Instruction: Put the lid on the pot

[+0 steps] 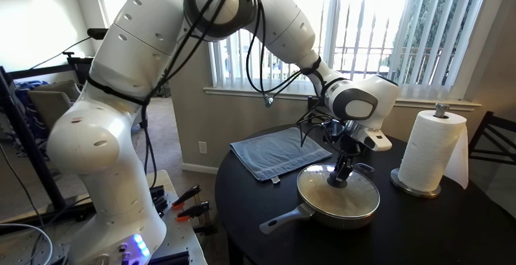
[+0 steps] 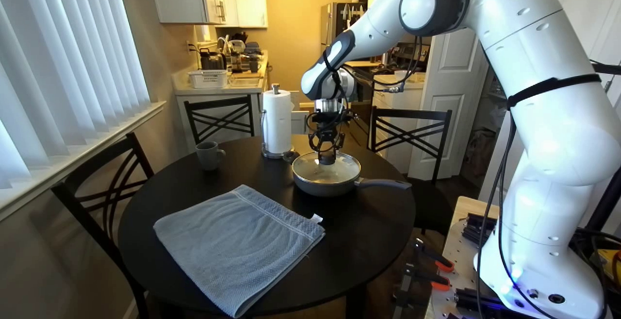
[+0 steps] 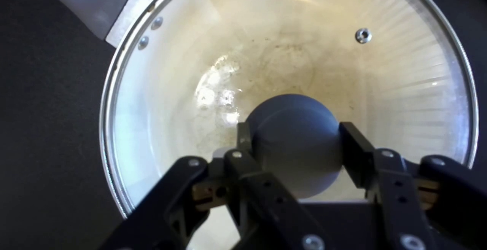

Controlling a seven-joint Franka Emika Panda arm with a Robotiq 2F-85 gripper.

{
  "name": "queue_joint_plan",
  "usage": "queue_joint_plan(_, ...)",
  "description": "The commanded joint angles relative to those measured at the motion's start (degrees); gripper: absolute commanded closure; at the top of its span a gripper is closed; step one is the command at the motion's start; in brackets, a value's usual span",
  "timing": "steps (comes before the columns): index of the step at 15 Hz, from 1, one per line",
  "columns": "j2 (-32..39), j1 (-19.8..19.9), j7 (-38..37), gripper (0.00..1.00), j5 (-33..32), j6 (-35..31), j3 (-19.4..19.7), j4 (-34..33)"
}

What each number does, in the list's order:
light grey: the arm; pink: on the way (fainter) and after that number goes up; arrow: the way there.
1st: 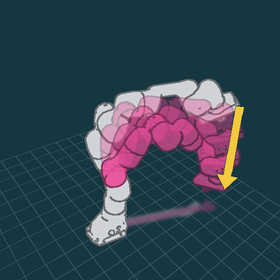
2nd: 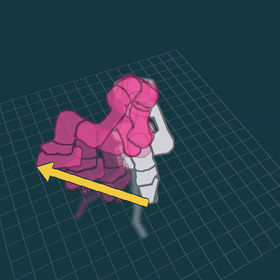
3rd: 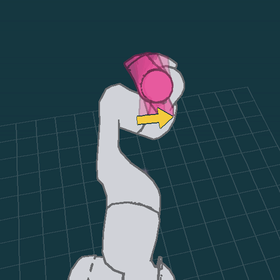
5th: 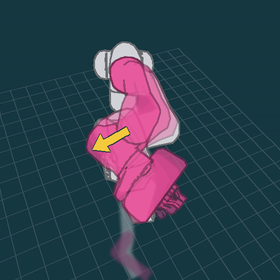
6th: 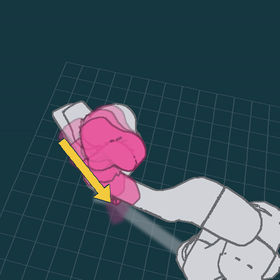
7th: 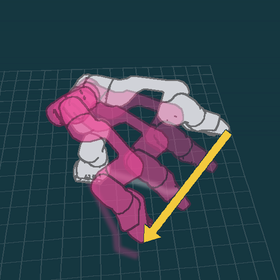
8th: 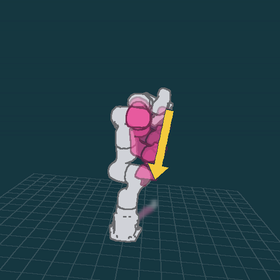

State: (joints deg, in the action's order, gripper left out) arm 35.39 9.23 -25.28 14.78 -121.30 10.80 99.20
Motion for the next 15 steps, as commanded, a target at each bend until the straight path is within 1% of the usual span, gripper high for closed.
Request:
queue_joint_plan(1, -0.3, -0.1, -1.4, 0.30, -0.1, 2.3, 0.0, -1.3)
queue_joint_plan(2, -0.4, -0.2, -1.4, 0.14, -0.4, 2.4, 0.0, -1.4)
queue_joint_plan(4, -0.9, -0.4, -1.2, 0.04, -1.0, 3.1, 0.1, -1.9)
queue_joint_plan(5, -1.2, -0.6, -1.4, 0.01, -1.7, 4.3, 0.4, -2.4)
queue_joint_plan(9, -2.2, -0.9, -1.3, 0.00, -3.6, 7.6, 0.7, -4.8)
queue_joint_plan(10, -0.6, 0.1, 0.0, 0.00, -2.1, 5.5, 0.0, -4.9)
queue_joint_plan(15, -1.1, -0.1, -0.1, 0.00, -2.7, 6.5, 0.1, -5.6)
